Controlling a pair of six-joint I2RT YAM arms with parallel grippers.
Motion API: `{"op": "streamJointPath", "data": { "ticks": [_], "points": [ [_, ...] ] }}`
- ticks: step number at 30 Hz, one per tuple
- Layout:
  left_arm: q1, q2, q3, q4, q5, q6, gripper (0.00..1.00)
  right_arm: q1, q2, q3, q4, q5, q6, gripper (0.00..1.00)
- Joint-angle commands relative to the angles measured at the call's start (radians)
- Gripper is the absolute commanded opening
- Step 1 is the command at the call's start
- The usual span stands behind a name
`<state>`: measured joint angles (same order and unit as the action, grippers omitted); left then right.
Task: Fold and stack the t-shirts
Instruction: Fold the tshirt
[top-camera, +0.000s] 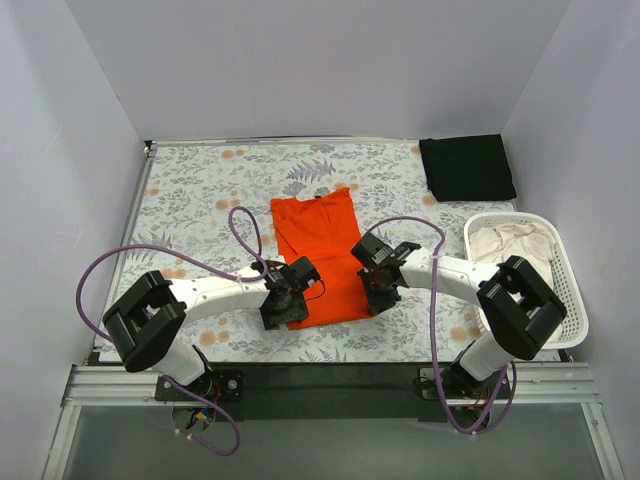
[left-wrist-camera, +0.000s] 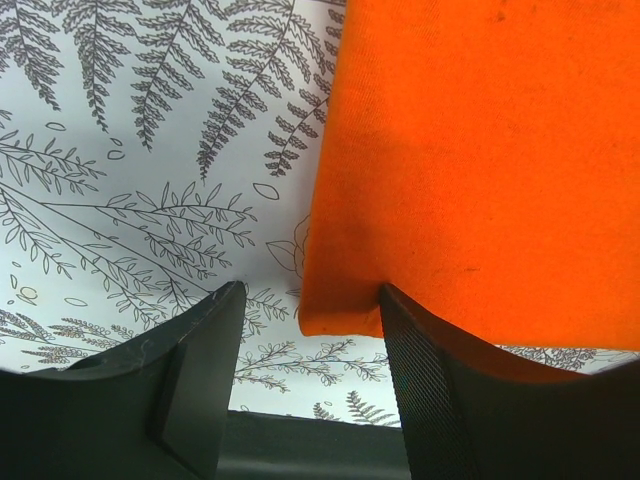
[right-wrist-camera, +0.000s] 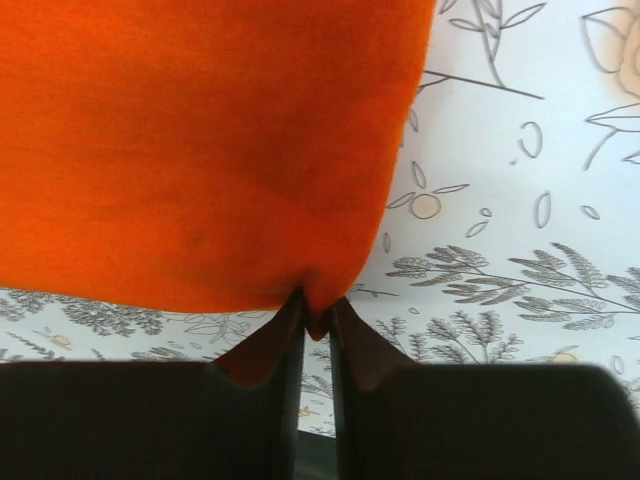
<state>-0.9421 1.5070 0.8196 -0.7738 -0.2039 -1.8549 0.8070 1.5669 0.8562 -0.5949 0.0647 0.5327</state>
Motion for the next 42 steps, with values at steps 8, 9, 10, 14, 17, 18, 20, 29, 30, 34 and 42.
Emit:
{"op": "streamJointPath", "data": {
  "ticks": [8, 9, 10, 14, 17, 18, 20, 29, 30, 34, 42],
  "points": [
    [-0.014, 0.068, -0.047, 0.065, 0.069, 0.003, 0.52, 0.009, 0.081, -0.074, 0.050, -0.020, 0.007, 0.01],
    [-0.012, 0.071, -0.045, 0.068, 0.069, 0.005, 0.52, 0.009, 0.078, -0.074, 0.049, -0.022, 0.006, 0.01],
    [-0.014, 0.074, -0.045, 0.071, 0.072, 0.008, 0.52, 0.009, 0.076, -0.074, 0.050, -0.022, 0.004, 0.01],
    [-0.014, 0.090, -0.033, 0.073, 0.078, 0.016, 0.49, 0.009, 0.073, -0.074, 0.050, -0.022, 0.006, 0.01],
    [-0.018, 0.087, -0.034, 0.073, 0.086, 0.011, 0.46, 0.009, 0.065, -0.074, 0.050, -0.017, 0.004, 0.01],
    [-0.018, 0.087, -0.036, 0.073, 0.092, 0.011, 0.45, 0.009, 0.062, -0.071, 0.050, -0.017, 0.007, 0.01],
    [-0.021, 0.090, -0.040, 0.076, 0.100, 0.010, 0.42, 0.009, 0.058, -0.069, 0.049, -0.016, 0.006, 0.01],
    [-0.035, 0.133, -0.036, 0.096, 0.135, 0.016, 0.01, 0.009, 0.033, -0.062, 0.047, -0.011, 0.006, 0.01],
    [-0.035, 0.131, -0.036, 0.096, 0.135, 0.014, 0.00, 0.011, 0.032, -0.062, 0.047, -0.011, 0.006, 0.01],
    [-0.035, 0.113, -0.033, 0.079, 0.135, 0.019, 0.00, 0.009, 0.012, -0.060, 0.041, -0.020, -0.006, 0.01],
    [-0.055, -0.004, -0.057, -0.044, 0.245, 0.077, 0.00, 0.009, -0.134, -0.097, -0.098, -0.112, -0.069, 0.01]
  ]
}}
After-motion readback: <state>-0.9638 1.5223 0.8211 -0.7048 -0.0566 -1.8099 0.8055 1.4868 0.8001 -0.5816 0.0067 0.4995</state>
